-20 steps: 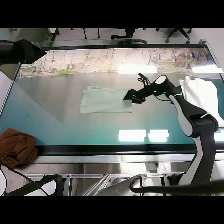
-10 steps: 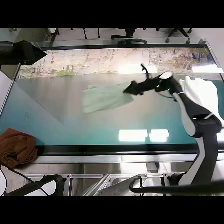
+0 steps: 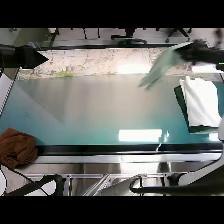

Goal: Fold the shirts.

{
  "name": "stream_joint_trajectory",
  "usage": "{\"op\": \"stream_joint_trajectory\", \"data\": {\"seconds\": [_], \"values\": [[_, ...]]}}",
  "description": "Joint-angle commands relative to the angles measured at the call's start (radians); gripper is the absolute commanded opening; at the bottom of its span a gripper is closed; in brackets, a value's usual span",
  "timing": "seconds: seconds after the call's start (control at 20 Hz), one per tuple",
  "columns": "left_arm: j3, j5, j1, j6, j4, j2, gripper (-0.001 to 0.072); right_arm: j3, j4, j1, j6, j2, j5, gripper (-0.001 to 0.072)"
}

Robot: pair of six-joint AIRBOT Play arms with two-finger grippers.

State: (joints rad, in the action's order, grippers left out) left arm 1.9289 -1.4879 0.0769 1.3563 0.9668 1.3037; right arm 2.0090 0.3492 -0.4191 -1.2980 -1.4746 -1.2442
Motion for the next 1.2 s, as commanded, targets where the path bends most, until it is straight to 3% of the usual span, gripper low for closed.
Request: {"op": "stream_joint_trajectory", "data": {"seconds": [0.0,0.15,0.35,0.6,0.8,0.85,0.9,0.95,1.15], "values": [[0.000,-0.021,0.001,-0.006,0.001,0.000,0.0018,0.039,-0.003,-0.217,-0.066,0.063,0.005,0.0016],[0.000,-0.024,0.000,-0.006,0.000,0.000,0.0018,0.038,0.085,-0.331,-0.098,0.117,-0.037,0.0016],[0.000,-0.034,0.000,-0.006,0.000,0.000,0.0018,0.005,0.451,-0.364,-0.264,0.187,-0.225,0.0015],[0.000,-0.040,0.000,-0.006,0.000,0.000,0.0018,-0.190,0.862,-0.364,-0.507,0.307,-0.428,0.0016],[0.000,-0.066,-0.005,-0.007,0.001,0.000,0.0018,-0.386,1.026,-0.365,-0.543,0.383,-0.500,0.0035],[0.000,-0.070,-0.007,-0.014,0.000,0.000,0.0018,-0.435,1.029,-0.365,-0.542,0.390,-0.508,0.0223],[0.000,-0.072,-0.017,-0.014,0.001,0.000,0.0018,-0.468,1.029,-0.365,-0.543,0.389,-0.526,0.0480],[0.000,-0.078,-0.023,-0.014,0.001,0.000,0.0018,-0.483,1.042,-0.365,-0.544,0.383,-0.555,0.0535],[0.000,-0.080,-0.071,-0.025,0.002,0.000,0.0018,-0.444,1.070,-0.365,-0.543,0.370,-0.573,0.0526]]}}
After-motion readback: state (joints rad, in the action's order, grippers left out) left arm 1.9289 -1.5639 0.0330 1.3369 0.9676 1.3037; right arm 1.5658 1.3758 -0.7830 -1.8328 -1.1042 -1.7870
